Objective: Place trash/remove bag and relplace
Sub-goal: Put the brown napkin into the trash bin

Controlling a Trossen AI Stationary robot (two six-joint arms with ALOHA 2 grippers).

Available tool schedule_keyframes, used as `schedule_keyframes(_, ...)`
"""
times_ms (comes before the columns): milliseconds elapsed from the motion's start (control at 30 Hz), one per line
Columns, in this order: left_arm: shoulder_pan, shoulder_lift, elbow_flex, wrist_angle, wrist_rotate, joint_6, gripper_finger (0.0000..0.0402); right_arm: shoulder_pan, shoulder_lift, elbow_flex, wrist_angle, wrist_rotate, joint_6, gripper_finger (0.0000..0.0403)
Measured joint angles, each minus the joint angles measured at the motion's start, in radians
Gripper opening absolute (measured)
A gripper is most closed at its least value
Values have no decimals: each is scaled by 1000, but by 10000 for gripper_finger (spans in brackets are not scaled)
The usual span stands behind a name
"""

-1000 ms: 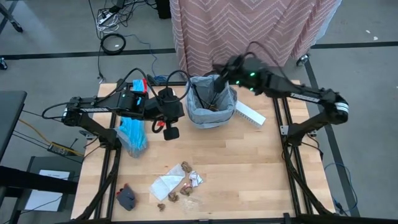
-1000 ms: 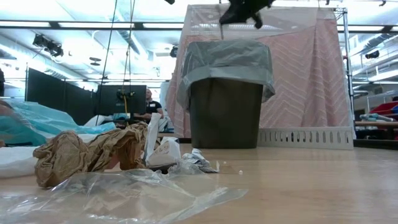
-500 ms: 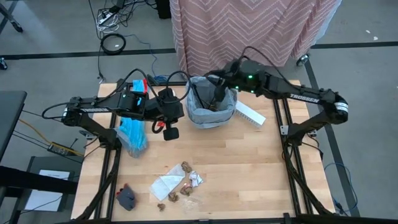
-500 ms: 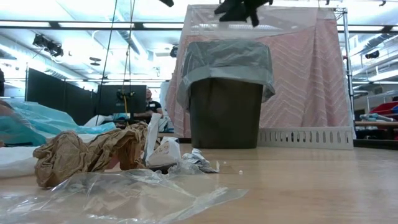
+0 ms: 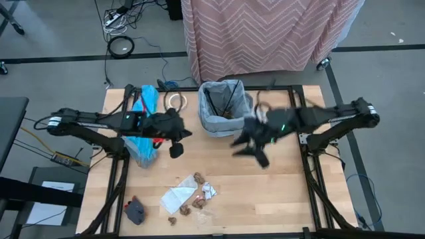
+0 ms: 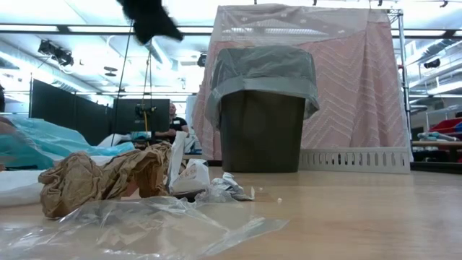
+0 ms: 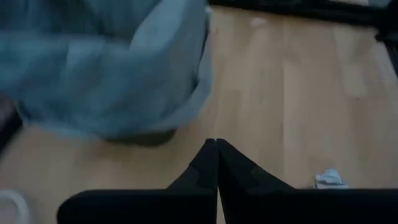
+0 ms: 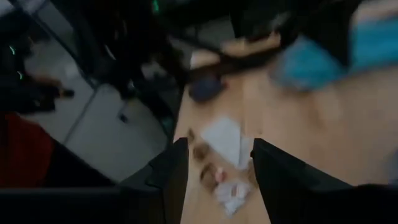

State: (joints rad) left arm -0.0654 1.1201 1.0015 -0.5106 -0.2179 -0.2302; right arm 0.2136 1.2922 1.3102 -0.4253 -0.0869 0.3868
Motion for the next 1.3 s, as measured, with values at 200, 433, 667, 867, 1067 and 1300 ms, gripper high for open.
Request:
schedule_keyframes(200, -37, -186, -233, 105, 7, -196, 6, 69, 186, -1, 26, 140, 25, 179)
schedule_keyframes(433, -82, -293, -301, 118, 50, -222, 6, 53, 410, -1, 137, 152, 136, 197)
schedule_keyframes(667, -103, -303, -303, 118, 63, -196, 6, 59, 584, -1, 312, 117, 206, 235)
schedule_keyframes(867, -108, -304, -303, 116, 79, -193, 6, 49, 679, -1, 396, 127, 263, 244)
schedule_keyframes(1067, -108, -304, -303, 115, 81, -193, 6, 46, 739, -1, 423, 144, 267, 238)
schedule_keyframes(1300, -108, -304, -303, 116, 82, -184, 6, 46, 767, -1, 443, 185, 267, 236)
